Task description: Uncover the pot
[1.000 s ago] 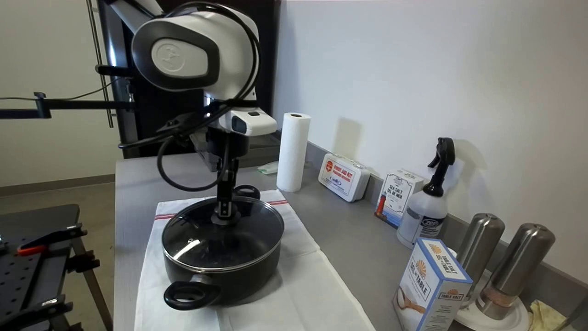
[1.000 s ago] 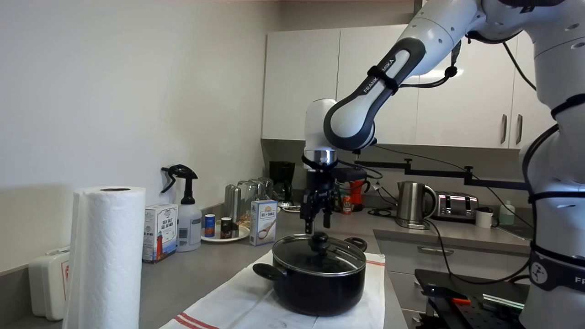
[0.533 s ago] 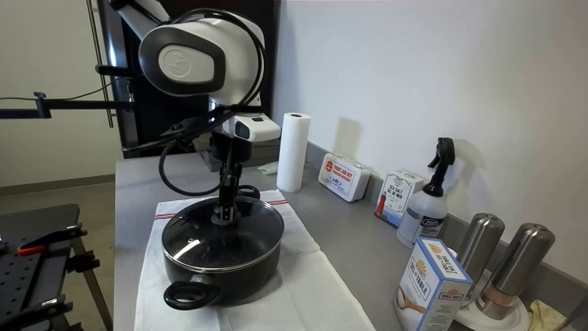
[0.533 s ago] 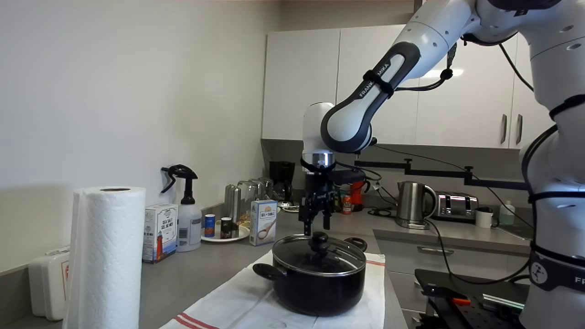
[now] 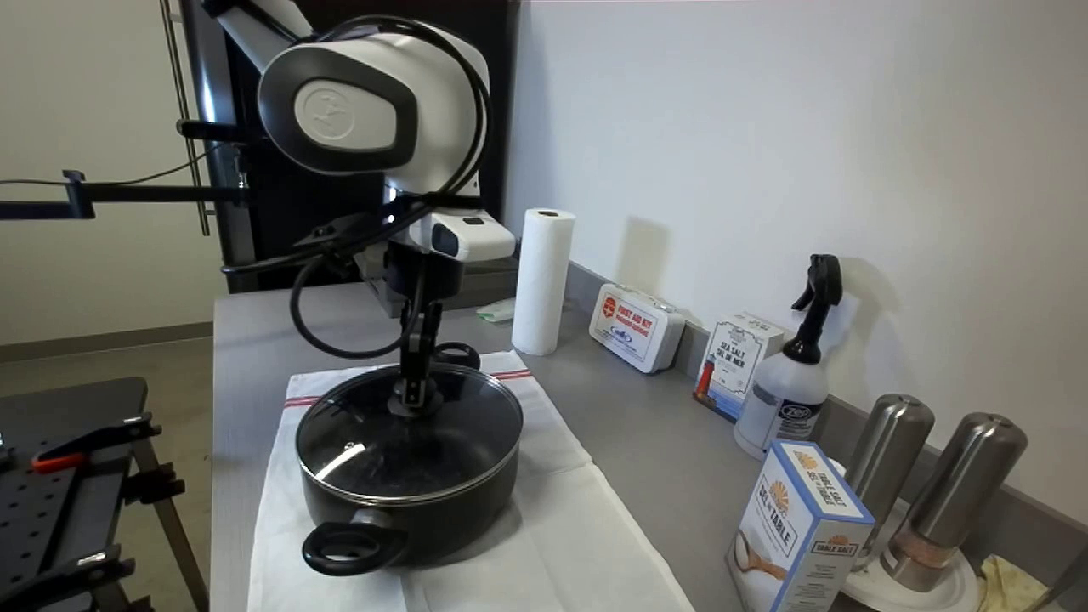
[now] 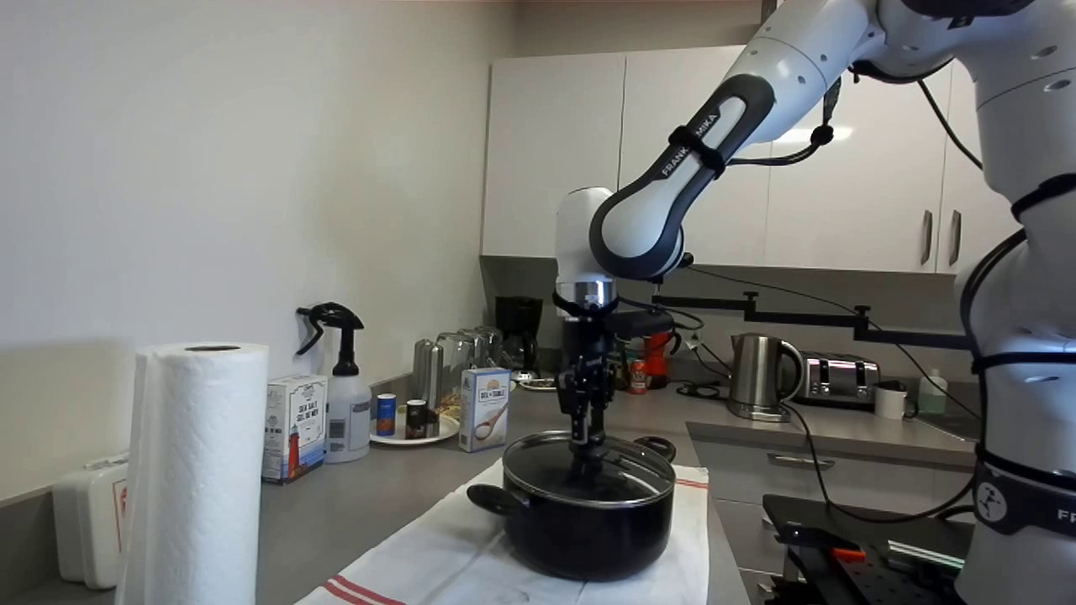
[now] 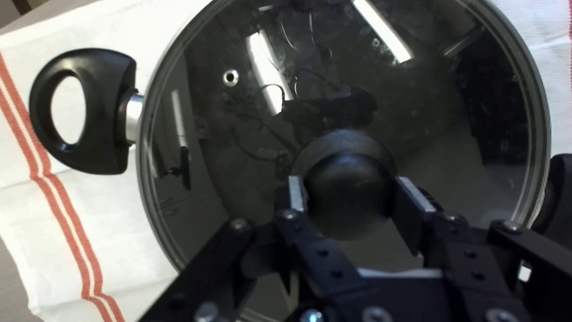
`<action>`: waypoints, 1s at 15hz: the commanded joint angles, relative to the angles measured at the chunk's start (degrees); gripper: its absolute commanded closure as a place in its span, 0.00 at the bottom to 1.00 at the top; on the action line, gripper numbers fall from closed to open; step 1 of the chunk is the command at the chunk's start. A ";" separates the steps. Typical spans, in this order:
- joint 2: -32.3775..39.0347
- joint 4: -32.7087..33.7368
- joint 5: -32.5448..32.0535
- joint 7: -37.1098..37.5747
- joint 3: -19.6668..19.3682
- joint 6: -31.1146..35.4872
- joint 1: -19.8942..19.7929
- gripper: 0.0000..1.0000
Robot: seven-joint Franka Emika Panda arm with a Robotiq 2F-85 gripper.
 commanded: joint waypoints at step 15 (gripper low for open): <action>-11.11 -4.18 -0.77 -0.71 1.50 -2.42 0.50 0.75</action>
